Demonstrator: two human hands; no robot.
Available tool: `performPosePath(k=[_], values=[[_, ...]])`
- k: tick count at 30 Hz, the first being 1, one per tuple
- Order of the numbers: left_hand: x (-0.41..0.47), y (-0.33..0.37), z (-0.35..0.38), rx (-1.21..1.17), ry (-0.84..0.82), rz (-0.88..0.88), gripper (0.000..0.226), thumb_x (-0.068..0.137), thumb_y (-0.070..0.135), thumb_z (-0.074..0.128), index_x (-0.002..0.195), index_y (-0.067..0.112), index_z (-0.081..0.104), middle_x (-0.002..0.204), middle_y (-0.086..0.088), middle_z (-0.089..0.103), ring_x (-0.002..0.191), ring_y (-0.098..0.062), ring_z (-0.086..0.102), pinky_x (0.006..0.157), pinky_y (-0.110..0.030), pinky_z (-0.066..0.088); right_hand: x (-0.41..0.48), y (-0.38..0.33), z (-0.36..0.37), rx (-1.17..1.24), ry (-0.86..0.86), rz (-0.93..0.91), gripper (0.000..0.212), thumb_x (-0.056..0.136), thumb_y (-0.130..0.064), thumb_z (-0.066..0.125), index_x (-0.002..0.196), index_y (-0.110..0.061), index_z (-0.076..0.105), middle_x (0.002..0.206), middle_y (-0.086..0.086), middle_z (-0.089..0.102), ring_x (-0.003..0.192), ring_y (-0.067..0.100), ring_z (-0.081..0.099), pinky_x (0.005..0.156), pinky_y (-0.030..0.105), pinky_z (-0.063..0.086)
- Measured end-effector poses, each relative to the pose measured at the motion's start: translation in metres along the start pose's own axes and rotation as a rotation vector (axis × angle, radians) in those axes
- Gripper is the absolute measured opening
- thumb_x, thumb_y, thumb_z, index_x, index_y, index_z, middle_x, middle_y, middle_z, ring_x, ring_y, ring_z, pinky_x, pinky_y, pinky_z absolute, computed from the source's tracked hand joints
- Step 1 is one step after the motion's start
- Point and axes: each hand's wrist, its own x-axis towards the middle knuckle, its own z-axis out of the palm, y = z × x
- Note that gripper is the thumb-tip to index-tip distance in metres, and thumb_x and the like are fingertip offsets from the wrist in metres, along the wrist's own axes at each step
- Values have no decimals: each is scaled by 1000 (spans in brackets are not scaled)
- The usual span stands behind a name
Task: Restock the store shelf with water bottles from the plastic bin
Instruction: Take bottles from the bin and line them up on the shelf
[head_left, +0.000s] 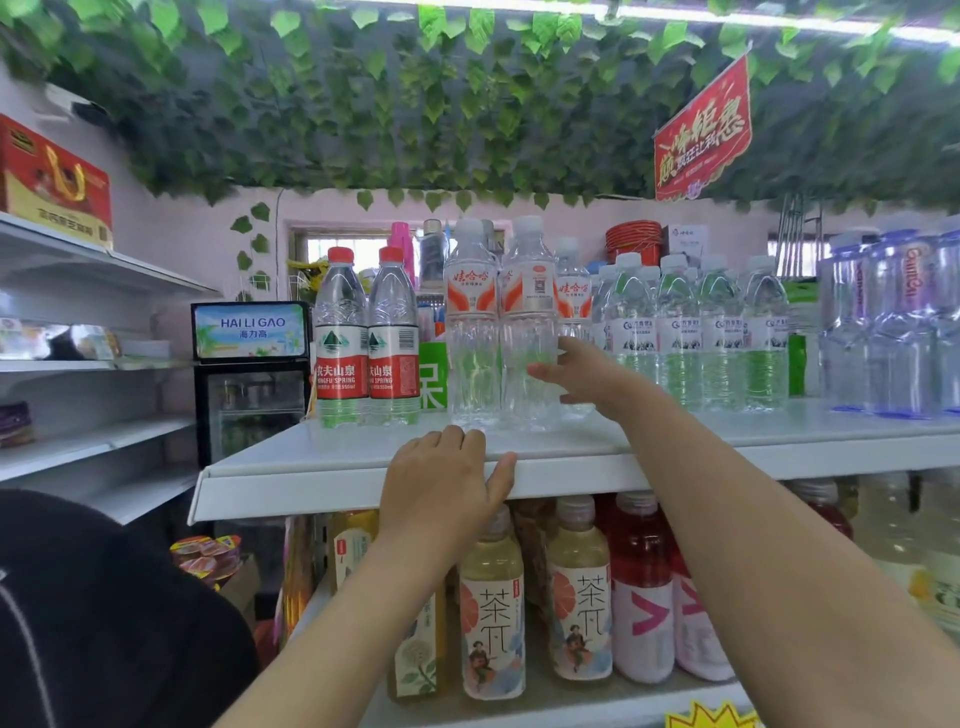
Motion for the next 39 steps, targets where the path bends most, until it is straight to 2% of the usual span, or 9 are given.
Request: performPosePath(k=[2,5,10,14,22,27,30,35,39], values=[[0,0,1,50,-4,-8,56,88,49,19,84,17,64,74,2,62,66,-18,58,58,-28,41,-1,0,-7,52,-60,26,47,91,-25,59,134,-17,43,119,1,49,120,23,46,98,41,44],[1,-1,9,76,71,-6,47,86,46,30,71,17,64,61,3,59,53,-16,55,49,-26,39,1,0,-4,81,-66,61,62,87,-33,63,140,-18,35,139,3,42,123,23,42,98,44,44],[1,-2,13,52,124,20,46,86,45,32,69,15,63,59,1,58,51,-18,54,48,-25,39,5,4,20,-138,142,42,94,72,-57,69,142,-8,31,144,10,35,123,27,45,92,33,42],[1,-2,12,52,125,25,46,86,44,32,68,15,62,58,1,57,50,-17,53,47,-25,37,7,8,17,-131,177,13,89,73,-49,73,138,-4,33,138,10,44,123,27,45,88,30,37],[2,-1,11,45,102,32,47,86,44,31,68,15,63,58,0,58,50,-18,53,48,-23,35,-2,17,0,91,88,67,58,81,-36,70,125,-10,43,124,6,49,109,20,49,89,36,48],[2,-1,10,56,67,23,48,86,45,31,72,15,65,61,0,60,52,-18,55,47,-26,39,-5,14,10,-46,124,10,81,77,-47,70,136,-3,35,130,9,45,108,22,47,97,39,46],[1,-1,8,49,31,12,49,87,45,29,74,14,65,63,0,61,54,-18,55,49,-25,39,-5,16,6,-17,104,-5,71,80,-41,69,133,-3,42,119,7,49,101,20,50,97,38,46],[0,0,1,57,-46,-4,58,88,49,17,85,15,65,74,-1,64,65,-19,57,56,-27,34,-4,17,4,31,57,3,68,84,-34,67,137,-2,39,134,10,46,107,21,50,90,30,47],[-1,-1,2,47,-17,4,70,84,51,2,99,16,61,90,-1,64,79,-19,57,63,-28,32,-1,19,9,-5,96,4,71,84,-37,67,138,-1,38,133,11,47,98,20,51,99,41,47]])
